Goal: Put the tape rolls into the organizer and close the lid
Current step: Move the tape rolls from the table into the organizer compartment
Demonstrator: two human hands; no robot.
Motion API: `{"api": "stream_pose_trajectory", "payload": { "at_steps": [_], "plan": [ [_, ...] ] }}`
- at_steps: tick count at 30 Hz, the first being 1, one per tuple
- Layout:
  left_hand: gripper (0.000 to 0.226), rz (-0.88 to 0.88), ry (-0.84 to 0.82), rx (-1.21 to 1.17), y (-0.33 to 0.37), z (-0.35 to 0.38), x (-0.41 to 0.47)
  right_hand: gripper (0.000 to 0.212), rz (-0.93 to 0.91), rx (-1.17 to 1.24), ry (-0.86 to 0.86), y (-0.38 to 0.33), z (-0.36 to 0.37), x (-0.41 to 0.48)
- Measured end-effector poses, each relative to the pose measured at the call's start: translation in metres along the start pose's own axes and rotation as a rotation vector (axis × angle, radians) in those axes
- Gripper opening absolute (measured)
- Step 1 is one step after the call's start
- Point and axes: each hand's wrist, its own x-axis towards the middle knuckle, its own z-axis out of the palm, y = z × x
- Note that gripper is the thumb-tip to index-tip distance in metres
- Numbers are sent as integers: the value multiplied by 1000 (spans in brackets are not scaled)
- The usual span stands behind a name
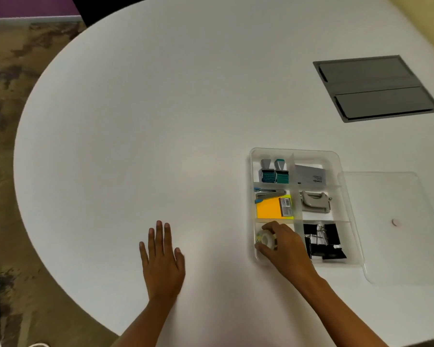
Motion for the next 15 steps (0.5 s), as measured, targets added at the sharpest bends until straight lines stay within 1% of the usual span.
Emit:
{"api": "stream_pose_trajectory", "payload": {
  "at_steps": [4, 7, 10, 13, 15],
  "plan": [
    [62, 0, -8, 10, 3, -2, -1, 38, 24, 2, -25, 2, 1, 2],
    [61, -5, -14, 25, 5, -6, -1, 35, 35, -46, -61, 6, 1, 1],
    [61, -14, -21, 23, 12, -10, -3, 38, 26, -6, -78, 9, 1, -2],
    [59, -73, -11, -29, 30, -20, -1, 37, 10, 57, 2, 13, -4, -9],
    [52, -110, 6, -109, 45, -31, 3, 35, -10, 81, 73, 18, -9, -13]
  ]
}}
